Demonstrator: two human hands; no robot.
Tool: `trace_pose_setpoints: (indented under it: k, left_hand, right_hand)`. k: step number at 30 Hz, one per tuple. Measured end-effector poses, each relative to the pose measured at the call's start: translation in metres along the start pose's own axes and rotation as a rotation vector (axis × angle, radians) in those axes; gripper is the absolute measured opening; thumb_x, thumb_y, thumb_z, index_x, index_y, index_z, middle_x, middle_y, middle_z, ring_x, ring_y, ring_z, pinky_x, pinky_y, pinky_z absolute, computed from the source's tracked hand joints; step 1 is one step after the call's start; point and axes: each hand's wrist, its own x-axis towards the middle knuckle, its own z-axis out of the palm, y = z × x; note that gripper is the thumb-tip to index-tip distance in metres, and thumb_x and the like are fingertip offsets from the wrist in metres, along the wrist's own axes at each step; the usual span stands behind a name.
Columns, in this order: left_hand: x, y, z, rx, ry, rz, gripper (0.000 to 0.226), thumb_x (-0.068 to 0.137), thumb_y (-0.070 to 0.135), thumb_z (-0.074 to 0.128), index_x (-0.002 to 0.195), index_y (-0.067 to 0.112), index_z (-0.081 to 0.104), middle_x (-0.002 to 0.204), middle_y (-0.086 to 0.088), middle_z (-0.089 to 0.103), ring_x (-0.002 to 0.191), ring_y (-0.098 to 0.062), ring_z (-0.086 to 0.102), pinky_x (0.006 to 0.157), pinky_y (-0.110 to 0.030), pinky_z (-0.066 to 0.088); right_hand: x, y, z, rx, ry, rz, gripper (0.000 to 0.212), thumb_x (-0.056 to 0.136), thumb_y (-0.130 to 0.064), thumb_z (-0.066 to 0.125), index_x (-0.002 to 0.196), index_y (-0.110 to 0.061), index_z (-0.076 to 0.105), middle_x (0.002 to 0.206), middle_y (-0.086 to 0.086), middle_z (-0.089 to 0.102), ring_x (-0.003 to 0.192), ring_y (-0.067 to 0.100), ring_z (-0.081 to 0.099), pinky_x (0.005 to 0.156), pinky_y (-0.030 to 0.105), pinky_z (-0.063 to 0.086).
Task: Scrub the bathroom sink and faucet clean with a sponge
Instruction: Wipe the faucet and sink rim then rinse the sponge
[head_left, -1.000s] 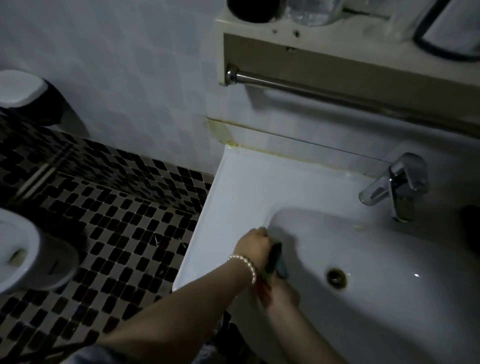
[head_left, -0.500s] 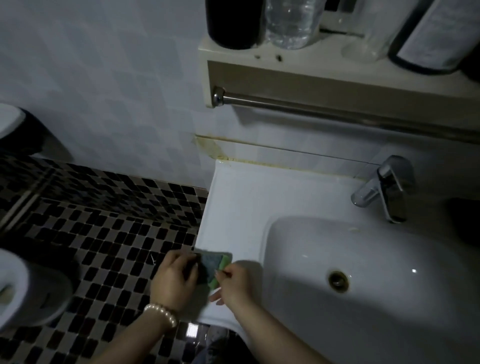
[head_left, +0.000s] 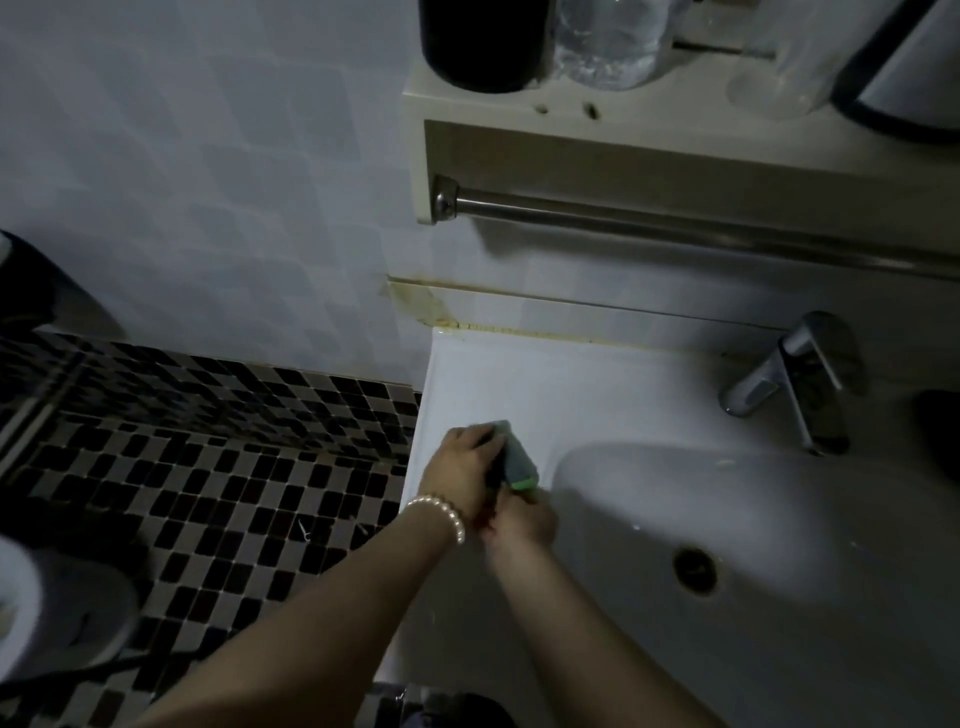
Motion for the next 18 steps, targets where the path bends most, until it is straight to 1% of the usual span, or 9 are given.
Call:
trace_pose_setpoints:
  k: [3,5,7,9,11,12,14,16,18]
  left_hand:
    - [0.011,0.037,0.015,-0.034,-0.057,0.309,0.043,0.087,0.014,0.057,0.130,0.010,0.054,0.141,-0.009,0.046,0.124,-0.026,0.043,0.105,-0.022,0.028]
    - [0.007,0.065,0.030,-0.126,-0.167,0.333,0.036,0.090,0.013,0.054,0.126,0.011,0.058,0.136,-0.009,0.050,0.123,-0.024,0.046,0.102,-0.020,0.032]
    - [0.001,0.086,0.037,-0.100,-0.194,0.373,0.034,0.093,0.018,0.050,0.124,0.011,0.059,0.134,-0.010,0.053,0.118,-0.020,0.052,0.096,-0.018,0.037]
    - [-0.010,0.099,0.027,-0.130,-0.124,0.287,0.025,0.083,0.018,0.061,0.106,0.010,0.070,0.114,-0.011,0.067,0.093,-0.016,0.063,0.076,-0.016,0.044]
    - [-0.021,0.099,0.011,-0.165,0.079,0.287,0.019,0.065,0.014,0.076,0.083,0.013,0.076,0.088,-0.006,0.072,0.075,-0.023,0.065,0.065,-0.020,0.050]
    - [-0.028,0.092,0.006,-0.211,0.164,0.270,0.021,0.061,0.012,0.077,0.082,0.012,0.076,0.084,-0.007,0.070,0.073,-0.028,0.064,0.063,-0.024,0.052]
    - [-0.036,0.072,-0.007,-0.273,0.230,0.096,0.031,0.067,0.010,0.072,0.098,0.011,0.071,0.093,-0.013,0.064,0.080,-0.034,0.060,0.067,-0.032,0.053]
    - [-0.045,0.048,-0.016,-0.270,0.222,-0.182,0.043,0.076,0.018,0.069,0.118,0.015,0.061,0.111,-0.013,0.053,0.097,-0.032,0.053,0.076,-0.032,0.049]
    - [-0.049,0.024,-0.022,-0.256,0.221,-0.369,0.052,0.076,0.025,0.071,0.125,0.019,0.055,0.121,-0.012,0.044,0.104,-0.030,0.050,0.080,-0.030,0.046]
  right_hand:
    - [0.009,-0.005,-0.041,0.013,0.042,-0.014,0.011,0.091,-0.009,0.055,0.087,-0.002,0.061,0.067,0.006,0.059,0.049,0.015,0.059,0.044,0.023,0.049]
    - [0.008,0.001,-0.068,-0.047,0.076,0.004,0.022,0.094,-0.012,0.051,0.100,0.006,0.061,0.066,0.005,0.055,0.053,0.016,0.054,0.045,0.022,0.047]
    - [0.005,0.009,-0.093,-0.074,0.109,-0.014,0.027,0.096,-0.011,0.047,0.106,0.011,0.058,0.071,0.008,0.055,0.057,0.016,0.051,0.043,0.020,0.047]
    - [0.000,0.010,-0.108,-0.072,0.163,-0.124,0.020,0.094,-0.005,0.050,0.102,0.010,0.060,0.077,0.011,0.058,0.060,0.022,0.053,0.044,0.022,0.049]
    - [-0.008,0.006,-0.111,-0.163,0.202,-0.346,0.013,0.091,-0.001,0.056,0.081,0.002,0.064,0.070,0.012,0.059,0.065,0.025,0.055,0.053,0.031,0.049]
    - [-0.011,0.005,-0.107,-0.215,0.173,-0.435,0.023,0.089,0.002,0.057,0.067,-0.003,0.059,0.063,0.009,0.055,0.066,0.022,0.052,0.058,0.037,0.045]
    - [-0.019,0.001,-0.089,-0.211,0.027,-0.467,0.032,0.089,0.004,0.057,0.059,-0.006,0.052,0.057,0.009,0.051,0.063,0.020,0.047,0.058,0.044,0.046]
    - [-0.025,-0.003,-0.062,-0.155,-0.135,-0.363,0.023,0.091,0.000,0.056,0.068,0.001,0.058,0.063,0.015,0.059,0.061,0.021,0.056,0.057,0.041,0.051]
    - [-0.027,-0.001,-0.031,-0.142,-0.244,-0.239,0.021,0.092,-0.003,0.056,0.071,-0.004,0.061,0.070,0.017,0.065,0.063,0.023,0.062,0.058,0.039,0.054]
